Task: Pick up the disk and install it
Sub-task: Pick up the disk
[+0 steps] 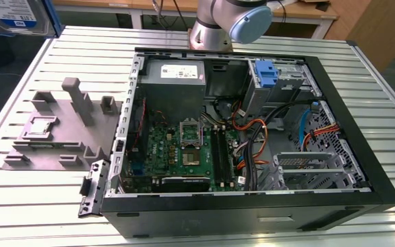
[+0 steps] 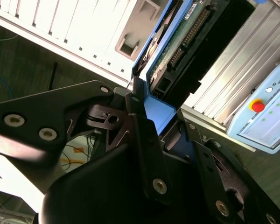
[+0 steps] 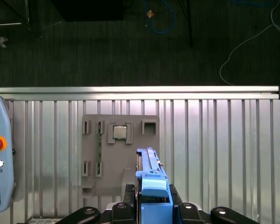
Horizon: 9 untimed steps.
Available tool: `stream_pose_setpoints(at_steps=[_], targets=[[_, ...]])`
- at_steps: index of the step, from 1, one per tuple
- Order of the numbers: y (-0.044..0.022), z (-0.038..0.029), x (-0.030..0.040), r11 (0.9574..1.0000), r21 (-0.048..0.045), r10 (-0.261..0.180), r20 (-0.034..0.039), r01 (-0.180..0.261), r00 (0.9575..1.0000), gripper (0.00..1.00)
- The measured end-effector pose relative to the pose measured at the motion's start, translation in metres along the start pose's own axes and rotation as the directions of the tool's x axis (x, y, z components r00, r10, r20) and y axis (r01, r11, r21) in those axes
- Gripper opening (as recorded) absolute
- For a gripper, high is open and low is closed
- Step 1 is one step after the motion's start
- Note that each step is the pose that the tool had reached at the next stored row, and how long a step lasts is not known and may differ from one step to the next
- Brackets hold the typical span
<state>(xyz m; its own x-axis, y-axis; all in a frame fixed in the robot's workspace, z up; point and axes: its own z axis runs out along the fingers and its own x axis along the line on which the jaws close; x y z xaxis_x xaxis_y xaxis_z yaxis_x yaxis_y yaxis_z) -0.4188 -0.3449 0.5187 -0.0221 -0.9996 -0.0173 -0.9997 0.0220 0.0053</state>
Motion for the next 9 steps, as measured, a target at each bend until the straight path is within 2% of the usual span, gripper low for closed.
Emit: stream_pose_setpoints(at_steps=[9], targets=[[-0.0013, 0.0, 0.0001, 1.0, 0.0, 0.0, -0.0001, 0.0, 1.0, 0.37]])
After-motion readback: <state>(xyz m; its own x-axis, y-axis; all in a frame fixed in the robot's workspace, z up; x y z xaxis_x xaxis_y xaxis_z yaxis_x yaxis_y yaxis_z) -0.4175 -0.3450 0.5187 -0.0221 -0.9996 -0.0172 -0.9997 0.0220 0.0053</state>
